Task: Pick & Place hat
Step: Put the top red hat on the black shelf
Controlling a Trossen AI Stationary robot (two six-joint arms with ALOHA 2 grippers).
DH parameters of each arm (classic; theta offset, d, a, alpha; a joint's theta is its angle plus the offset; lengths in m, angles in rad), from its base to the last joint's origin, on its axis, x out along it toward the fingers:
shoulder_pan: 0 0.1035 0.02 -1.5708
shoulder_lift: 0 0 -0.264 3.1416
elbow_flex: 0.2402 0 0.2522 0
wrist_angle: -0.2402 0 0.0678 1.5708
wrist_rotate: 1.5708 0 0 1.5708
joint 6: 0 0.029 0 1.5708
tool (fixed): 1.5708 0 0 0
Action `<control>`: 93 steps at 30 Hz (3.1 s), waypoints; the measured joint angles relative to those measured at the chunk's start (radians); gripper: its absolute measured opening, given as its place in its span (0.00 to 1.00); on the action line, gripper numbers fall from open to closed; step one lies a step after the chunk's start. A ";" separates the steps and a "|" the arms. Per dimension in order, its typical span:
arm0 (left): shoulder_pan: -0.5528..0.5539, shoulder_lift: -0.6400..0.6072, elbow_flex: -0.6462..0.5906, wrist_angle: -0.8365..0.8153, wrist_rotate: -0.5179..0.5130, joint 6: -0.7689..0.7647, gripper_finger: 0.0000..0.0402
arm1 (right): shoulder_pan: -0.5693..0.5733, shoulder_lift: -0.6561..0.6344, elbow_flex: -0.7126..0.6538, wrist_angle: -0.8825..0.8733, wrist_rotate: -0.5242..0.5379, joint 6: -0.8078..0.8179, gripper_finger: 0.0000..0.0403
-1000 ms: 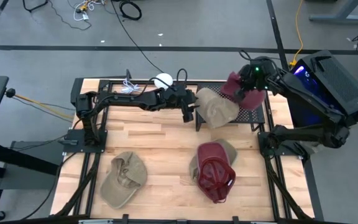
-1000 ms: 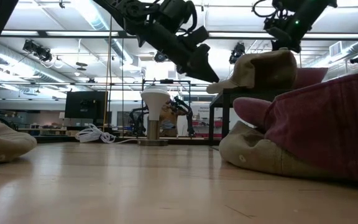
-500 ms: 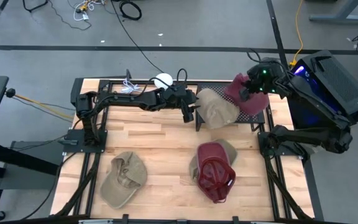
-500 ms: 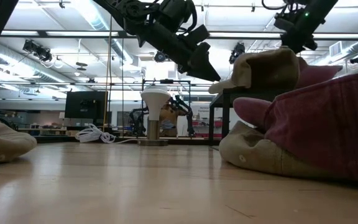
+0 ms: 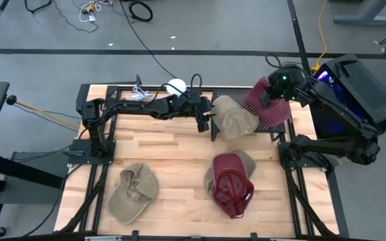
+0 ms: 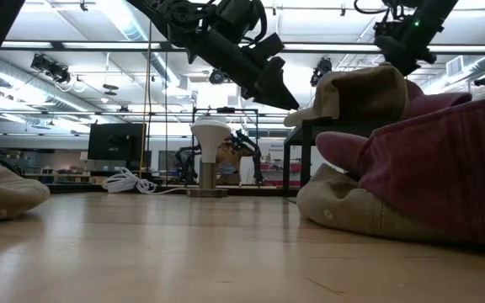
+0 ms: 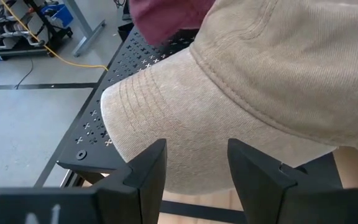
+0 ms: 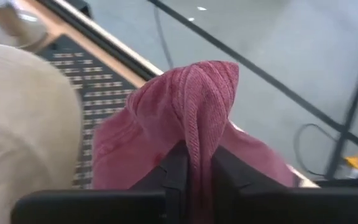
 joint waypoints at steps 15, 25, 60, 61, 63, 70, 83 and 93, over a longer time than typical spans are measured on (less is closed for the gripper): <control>0.000 0.000 0.000 0.000 0.000 0.000 0.44 | 0.000 0.000 0.000 -0.050 0.035 -0.009 0.48; 0.000 0.000 0.000 0.000 0.000 -0.001 0.44 | 0.000 -0.009 0.000 -0.134 0.043 0.004 0.53; 0.000 0.000 0.000 0.000 0.000 -0.002 0.44 | -0.105 0.119 0.000 0.022 0.026 -0.168 0.35; 0.000 0.000 0.000 0.000 0.000 -0.002 0.44 | -0.107 0.119 0.000 0.006 0.013 -0.168 0.29; 0.000 0.000 0.000 0.000 0.000 -0.002 0.44 | -0.112 0.118 0.000 -0.019 -0.025 -0.166 0.18; 0.000 0.000 0.000 0.000 0.000 -0.034 0.44 | -0.112 0.087 0.000 -0.080 -0.052 -0.137 0.06; 0.002 0.000 0.000 0.001 0.000 -0.034 0.44 | -0.111 -0.012 0.000 -0.121 -0.071 -0.088 0.13; 0.002 0.000 0.000 0.000 0.000 -0.081 0.44 | -0.111 -0.013 0.000 -0.130 -0.070 -0.148 0.38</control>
